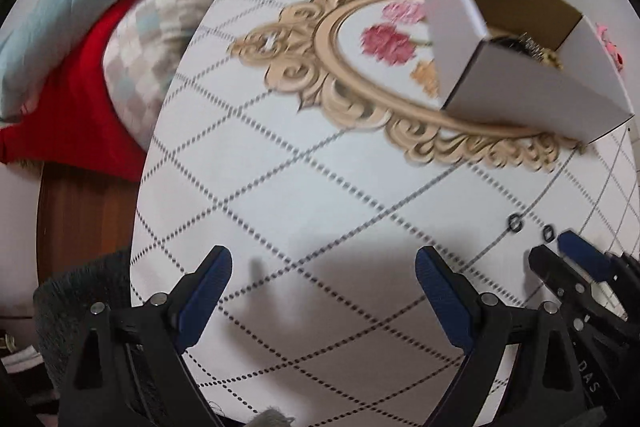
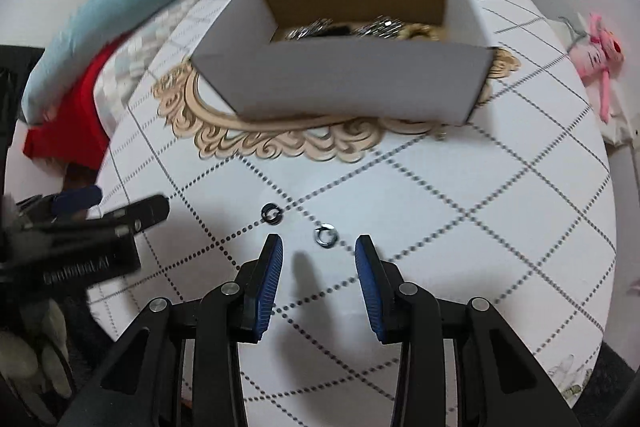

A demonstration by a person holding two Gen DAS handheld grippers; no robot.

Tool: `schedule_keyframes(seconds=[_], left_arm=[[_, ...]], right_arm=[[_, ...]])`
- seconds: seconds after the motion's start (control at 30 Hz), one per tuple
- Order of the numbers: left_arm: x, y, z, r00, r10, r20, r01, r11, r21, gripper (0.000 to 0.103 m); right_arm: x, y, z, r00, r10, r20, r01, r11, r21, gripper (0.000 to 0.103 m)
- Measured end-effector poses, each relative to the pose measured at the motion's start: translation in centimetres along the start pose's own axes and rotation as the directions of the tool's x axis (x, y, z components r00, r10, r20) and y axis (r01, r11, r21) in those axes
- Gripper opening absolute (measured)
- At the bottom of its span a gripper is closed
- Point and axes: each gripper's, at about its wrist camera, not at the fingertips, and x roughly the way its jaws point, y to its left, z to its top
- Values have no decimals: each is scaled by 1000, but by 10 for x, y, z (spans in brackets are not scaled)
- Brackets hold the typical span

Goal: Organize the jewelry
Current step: 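Grasp one black ring with the left tool while the right tool grasps the other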

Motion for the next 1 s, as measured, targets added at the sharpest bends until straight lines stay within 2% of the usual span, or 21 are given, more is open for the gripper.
schedule_keyframes(seconds=[0.07,0.17,0.3,0.53,0.7,0.8,0.87,0.9,0.93,0.97,1.0], left_arm=[[3,3,-1,1000,4,-4,-4,1000,-2,94],[3,-1,-1,1000,-4,4,4,1000,5,94],[-5,-18,0,998,-46,31,45,998,41,94],[-1,-62,6,991,-133,16,130,985,114,93],[-2,-88,8,985,-169,31,161,972,172,93],[0,-101,9,985,-173,26,164,964,209,79],[2,-107,8,983,-182,15,174,959,223,54],[1,-110,8,985,-173,25,163,958,237,52],[0,-113,8,983,-181,34,166,953,251,41],[-3,-116,8,982,-183,38,167,951,259,26],[-4,-119,8,982,-186,40,169,949,265,18]], right_arm=[[1,8,-1,999,-40,20,40,999,-30,36],[2,11,0,997,-80,22,81,996,-46,0],[-5,-4,-3,997,-72,27,72,997,2,0],[-36,-55,-14,997,-38,62,27,986,162,0],[-44,-83,-14,997,-44,58,30,973,230,0],[-44,-87,-14,997,-61,55,45,968,247,0],[-44,-91,-14,996,-69,52,53,964,260,0],[-44,-92,-14,996,-70,51,54,964,262,0],[-44,-92,-13,996,-75,49,60,963,264,0],[-44,-92,-13,996,-78,48,62,962,266,0],[-44,-93,-12,996,-75,49,59,962,268,1]])
